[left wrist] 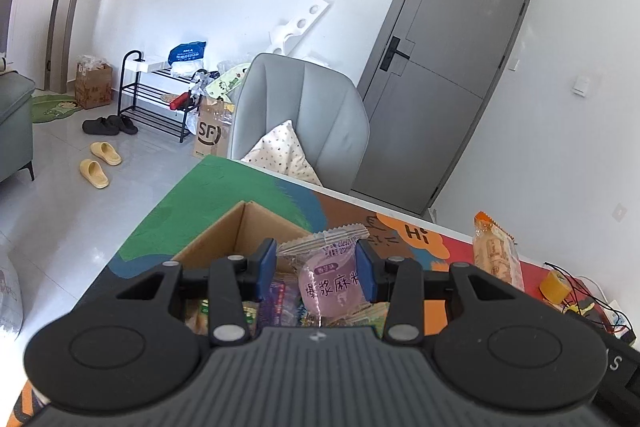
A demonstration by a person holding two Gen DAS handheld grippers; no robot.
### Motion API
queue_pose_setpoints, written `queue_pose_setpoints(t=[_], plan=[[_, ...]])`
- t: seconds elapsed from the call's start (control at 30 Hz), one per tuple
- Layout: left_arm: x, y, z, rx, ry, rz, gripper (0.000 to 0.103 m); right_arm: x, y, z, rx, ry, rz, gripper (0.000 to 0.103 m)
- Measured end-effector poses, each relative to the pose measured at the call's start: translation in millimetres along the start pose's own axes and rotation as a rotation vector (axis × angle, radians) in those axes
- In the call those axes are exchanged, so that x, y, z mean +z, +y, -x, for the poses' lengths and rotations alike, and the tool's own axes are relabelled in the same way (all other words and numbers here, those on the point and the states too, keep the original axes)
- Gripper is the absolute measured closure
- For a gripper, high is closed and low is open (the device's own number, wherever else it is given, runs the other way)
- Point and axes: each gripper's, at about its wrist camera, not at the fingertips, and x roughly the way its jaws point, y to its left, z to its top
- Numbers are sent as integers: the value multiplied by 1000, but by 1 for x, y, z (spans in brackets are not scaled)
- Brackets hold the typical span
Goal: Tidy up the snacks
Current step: 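Carry the pink bar and cracker pack over the box with both grippers, then open both grippers to drop the packets into the box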
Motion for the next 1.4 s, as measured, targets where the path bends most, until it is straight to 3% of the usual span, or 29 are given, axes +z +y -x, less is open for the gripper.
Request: queue_pose_setpoints(t=[0.43,0.6,0.73,0.8,0.87,0.97,1.17,1.23,1.4], plan=[[-3,48,-17,50,57,64,62,-19,35,-32,27,90,47,69],[-7,62,-15,43,113,71,61,-27,51,-43,30,120,64,69],[-8,70,-11,20,137,74,49,-32,59,-49,33,130,68,68],[-6,73,-5,33,114,71,39,-34,59,-54,38,138,64,68],[-4,73,-2,55,90,71,36,-36,59,-57,41,149,67,66],[-3,72,-1,65,79,70,33,-36,55,-52,30,143,64,54],[-7,52,-2,50,66,46,17,-26,30,-25,-16,95,13,38],[-9,42,-2,62,58,29,10,-24,22,-16,-37,80,1,28],[-16,20,-3,48,63,-7,9,-19,3,2,-91,39,-19,13]])
